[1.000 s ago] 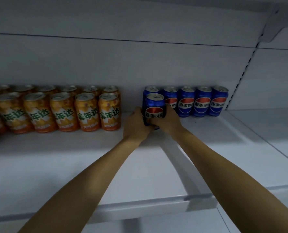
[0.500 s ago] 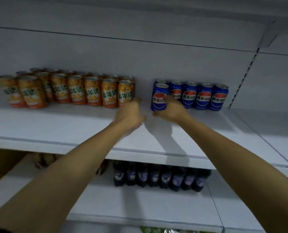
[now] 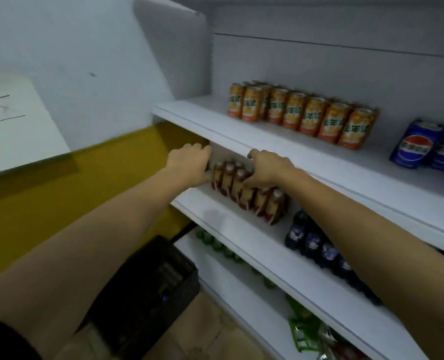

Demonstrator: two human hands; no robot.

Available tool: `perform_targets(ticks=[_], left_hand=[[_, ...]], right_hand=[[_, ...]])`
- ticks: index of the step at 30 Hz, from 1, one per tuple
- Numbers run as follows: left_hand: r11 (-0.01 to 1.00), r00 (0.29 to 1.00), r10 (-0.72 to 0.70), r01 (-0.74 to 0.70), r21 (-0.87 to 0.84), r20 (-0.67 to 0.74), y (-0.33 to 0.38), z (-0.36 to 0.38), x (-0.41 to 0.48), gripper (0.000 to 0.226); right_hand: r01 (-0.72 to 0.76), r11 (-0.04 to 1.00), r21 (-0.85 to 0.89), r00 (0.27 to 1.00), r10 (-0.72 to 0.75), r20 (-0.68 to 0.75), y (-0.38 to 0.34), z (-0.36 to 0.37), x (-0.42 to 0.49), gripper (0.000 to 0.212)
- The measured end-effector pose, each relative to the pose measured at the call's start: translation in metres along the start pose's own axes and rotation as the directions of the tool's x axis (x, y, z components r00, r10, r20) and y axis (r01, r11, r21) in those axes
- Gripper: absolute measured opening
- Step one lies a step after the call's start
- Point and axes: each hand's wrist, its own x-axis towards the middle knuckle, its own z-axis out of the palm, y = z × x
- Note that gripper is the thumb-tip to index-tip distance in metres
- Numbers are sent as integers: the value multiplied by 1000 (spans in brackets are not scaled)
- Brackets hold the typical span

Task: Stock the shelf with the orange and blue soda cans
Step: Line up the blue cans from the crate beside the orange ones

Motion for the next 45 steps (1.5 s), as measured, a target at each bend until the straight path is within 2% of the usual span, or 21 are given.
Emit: perform_targets(ticks=[3, 6, 10, 15, 18, 21, 25, 29, 32, 35, 37, 40, 42, 45], left_hand=[[996, 984, -82, 86, -18, 161, -57, 29, -39, 61], [989, 942, -116, 137, -46, 315, -104, 70, -79, 66], [977, 886, -138, 196, -88, 444, -162, 130, -126, 67], [971, 809, -81, 196, -138, 582, -248, 201, -173, 61], [961, 731, -49, 220, -167, 681, -282, 241, -185, 65], [939, 646, 19, 250, -235, 763, -298, 281, -186, 63], [938, 588, 57, 245, -245, 807, -300, 319, -156, 65], [903, 547, 102, 300, -308, 831, -295, 370, -121, 65], [813, 503, 78, 468, -347, 861, -289, 430, -100, 59], [605, 388, 16, 730, -318, 921, -281, 509, -81, 52], [478, 340, -47, 833, -278, 939, -273, 571, -79, 49], [311, 281, -108, 921, -236, 954, -251, 668, -84, 46], [220, 243, -91, 951, -219, 966, -236, 734, -87, 47], [192, 256, -46, 951, -243, 965, -222, 839, -94, 48]], right_hand=[[129, 992, 7, 989, -129, 72, -65, 30, 7, 66], [193, 981, 35, 968, -196, 153, -124, 70, 12, 76], [219, 975, 24, 939, -217, 266, -192, 134, 24, 80], [197, 979, 53, 877, -200, 437, -266, 215, 37, 74], [130, 987, 96, 828, -162, 536, -287, 262, 37, 77], [-16, 985, 172, 766, -98, 635, -290, 302, 37, 75], [-217, 948, 234, 715, -8, 699, -280, 340, 48, 68], [-331, 907, 260, 675, 35, 737, -263, 388, 78, 73], [-341, 907, 246, 676, 54, 735, -254, 445, 118, 62], [-334, 908, 253, 702, 61, 710, -250, 519, 158, 51], [-342, 908, 243, 697, 72, 713, -249, 574, 186, 47], [-340, 913, 226, 703, 87, 706, -248, 667, 234, 46], [-307, 931, 199, 704, 81, 706, -249, 735, 263, 49], [-242, 964, 112, 700, 93, 708, -250, 830, 299, 44]])
